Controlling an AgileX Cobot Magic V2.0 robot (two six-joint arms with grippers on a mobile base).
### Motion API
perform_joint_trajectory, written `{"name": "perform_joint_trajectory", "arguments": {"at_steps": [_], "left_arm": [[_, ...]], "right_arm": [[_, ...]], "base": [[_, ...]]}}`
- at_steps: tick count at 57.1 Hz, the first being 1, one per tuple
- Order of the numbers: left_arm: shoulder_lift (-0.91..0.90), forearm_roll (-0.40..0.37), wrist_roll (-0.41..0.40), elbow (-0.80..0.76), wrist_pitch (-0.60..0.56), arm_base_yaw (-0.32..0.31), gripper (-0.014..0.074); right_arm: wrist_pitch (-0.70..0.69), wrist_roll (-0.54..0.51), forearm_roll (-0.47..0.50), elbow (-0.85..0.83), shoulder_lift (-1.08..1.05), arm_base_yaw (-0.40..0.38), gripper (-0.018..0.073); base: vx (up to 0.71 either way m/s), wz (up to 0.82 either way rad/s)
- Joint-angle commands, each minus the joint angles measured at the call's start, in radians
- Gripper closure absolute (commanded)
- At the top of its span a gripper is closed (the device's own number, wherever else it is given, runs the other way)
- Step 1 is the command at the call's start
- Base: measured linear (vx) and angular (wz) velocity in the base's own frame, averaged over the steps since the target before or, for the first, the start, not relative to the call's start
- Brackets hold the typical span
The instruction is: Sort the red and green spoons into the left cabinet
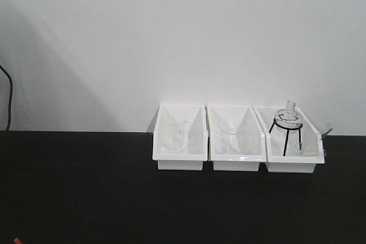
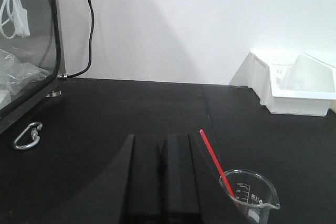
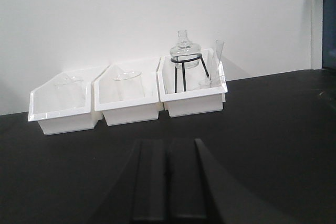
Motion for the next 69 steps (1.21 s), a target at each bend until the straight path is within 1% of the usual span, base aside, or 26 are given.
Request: {"name": "perform_joint_trajectory", "arguments": {"at_steps": [1, 56, 65, 69], "left_arm": [[-0.019, -0.005, -0.008, 0.017, -0.079, -0.001, 0.06], [-0.019, -0.005, -0.008, 0.017, -0.091, -0.001, 0.06], [-0.019, -0.005, -0.008, 0.017, -0.115, -0.001, 0.06], [-0.019, -0.005, -0.008, 0.017, -0.15, -0.001, 0.06]], "right_arm": [[-0.082, -0.003, -0.002, 0.006, 0.017, -0.004, 0.0562], [-0.082, -0.003, -0.002, 0.006, 0.017, -0.004, 0.0562], [-0.124, -0.003, -0.002, 0.005, 0.017, -0.004, 0.0562], [-0.158, -0.003, -0.002, 0.005, 0.017, -0.004, 0.0562]], "base": [[0.0, 0.0], [0.0, 0.0], [0.0, 0.0], [0.0, 0.0]]}}
